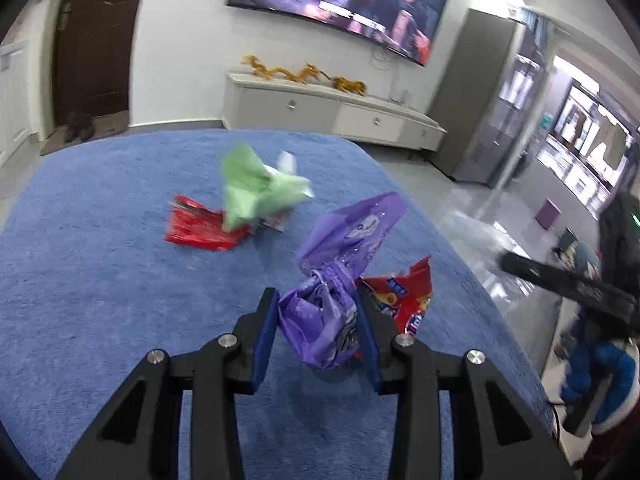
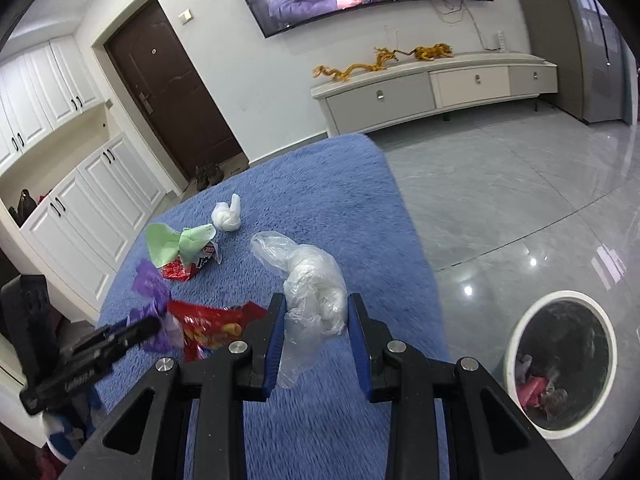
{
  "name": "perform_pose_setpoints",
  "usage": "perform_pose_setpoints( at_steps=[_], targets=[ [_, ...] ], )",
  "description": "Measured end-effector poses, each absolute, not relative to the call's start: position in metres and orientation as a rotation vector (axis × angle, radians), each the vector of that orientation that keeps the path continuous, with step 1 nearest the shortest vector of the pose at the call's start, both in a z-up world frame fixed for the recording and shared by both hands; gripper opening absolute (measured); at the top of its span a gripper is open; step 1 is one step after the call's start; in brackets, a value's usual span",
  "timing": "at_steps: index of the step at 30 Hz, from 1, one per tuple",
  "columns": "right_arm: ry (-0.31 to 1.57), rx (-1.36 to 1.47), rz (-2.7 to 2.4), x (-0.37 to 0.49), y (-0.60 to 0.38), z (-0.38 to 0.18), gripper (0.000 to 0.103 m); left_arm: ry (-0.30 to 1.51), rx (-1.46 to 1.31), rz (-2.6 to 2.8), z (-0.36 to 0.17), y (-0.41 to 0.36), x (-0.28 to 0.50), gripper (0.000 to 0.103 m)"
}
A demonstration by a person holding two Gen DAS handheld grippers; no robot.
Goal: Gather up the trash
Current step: 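Carry the purple bag and clear bag in both tools over the bin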
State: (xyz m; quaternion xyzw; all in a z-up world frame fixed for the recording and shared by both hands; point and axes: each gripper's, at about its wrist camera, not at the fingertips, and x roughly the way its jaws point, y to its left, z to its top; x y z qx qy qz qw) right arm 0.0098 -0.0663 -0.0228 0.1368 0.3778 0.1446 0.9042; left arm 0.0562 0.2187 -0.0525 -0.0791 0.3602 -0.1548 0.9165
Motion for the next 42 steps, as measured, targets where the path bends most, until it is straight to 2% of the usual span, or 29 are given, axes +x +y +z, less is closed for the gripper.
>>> perform_pose_setpoints(
  at_steps=[8, 14, 22, 42],
  targets=[
    [0.745, 0.302, 0.270, -0.013, -0.088, -0.014, 0.029, 0.668, -0.280, -0.096, -0.036, 0.270, 0.070, 0.036],
    [0.741, 0.321, 0.237, -0.016, -0.103, -0.016, 0.029, 0.718, -0.279, -0.024, -0.044, 0.273, 0.109, 0.036],
    [0.737, 0.335, 0.221, -0.018, -0.111, -0.017, 0.029, 0.767, -0.181, -0.250, -0.041, 0.197, 0.127, 0.036],
    [0.616, 0.395, 0.138, -0.081, -0.167, 0.013, 0.029, 0.674, -0.074, -0.525, 0.028, 0.067, 0.056, 0.036]
  ],
)
